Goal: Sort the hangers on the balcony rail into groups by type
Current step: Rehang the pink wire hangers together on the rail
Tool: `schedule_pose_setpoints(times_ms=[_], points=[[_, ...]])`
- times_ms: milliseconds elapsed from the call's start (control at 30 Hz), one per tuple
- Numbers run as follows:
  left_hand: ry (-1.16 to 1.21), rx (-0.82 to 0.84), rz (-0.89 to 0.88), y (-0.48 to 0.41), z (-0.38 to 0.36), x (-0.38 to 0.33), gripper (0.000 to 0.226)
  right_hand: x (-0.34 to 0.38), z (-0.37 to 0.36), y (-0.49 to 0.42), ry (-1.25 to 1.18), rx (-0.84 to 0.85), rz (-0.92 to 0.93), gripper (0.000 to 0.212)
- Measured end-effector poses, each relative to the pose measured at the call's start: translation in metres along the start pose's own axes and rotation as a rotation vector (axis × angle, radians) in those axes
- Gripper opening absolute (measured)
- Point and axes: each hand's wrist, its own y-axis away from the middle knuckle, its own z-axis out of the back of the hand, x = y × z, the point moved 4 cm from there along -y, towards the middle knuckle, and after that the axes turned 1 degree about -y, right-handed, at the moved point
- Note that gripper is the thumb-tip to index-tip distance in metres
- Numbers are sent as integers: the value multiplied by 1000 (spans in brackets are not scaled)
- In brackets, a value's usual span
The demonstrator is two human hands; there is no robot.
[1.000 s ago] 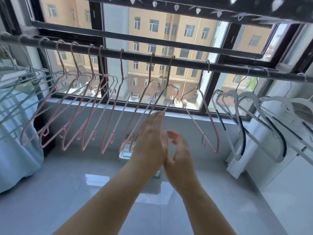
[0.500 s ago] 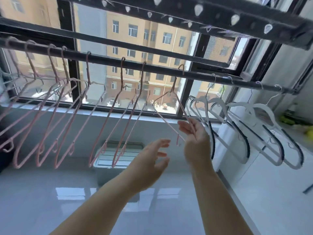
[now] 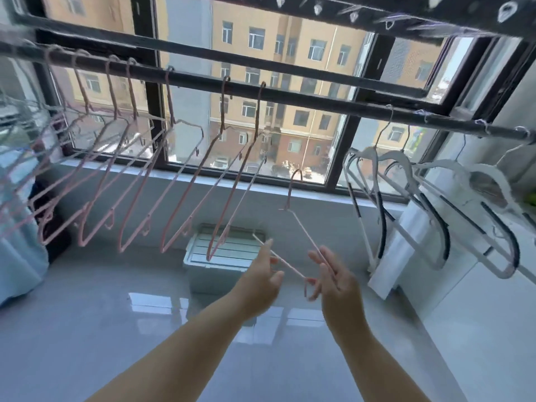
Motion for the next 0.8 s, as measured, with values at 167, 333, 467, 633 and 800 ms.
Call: schedule_pose_setpoints(times_ms=[167, 333, 467, 633, 800], points=[[-201, -114, 195, -13, -5, 43, 62, -2, 74, 35, -38, 71, -64, 18], [-46, -28, 51, 6, 9, 70, 20, 1, 112, 57, -19, 57, -3, 15], [82, 57, 17, 20, 25, 67, 25, -26, 113, 48, 119, -103, 81, 15], [185, 90, -13, 30, 36, 49, 20, -50, 107, 53, 531, -368, 369, 18], [292, -44, -25, 32, 36, 41, 20, -35, 67, 79, 538, -158, 545, 20]])
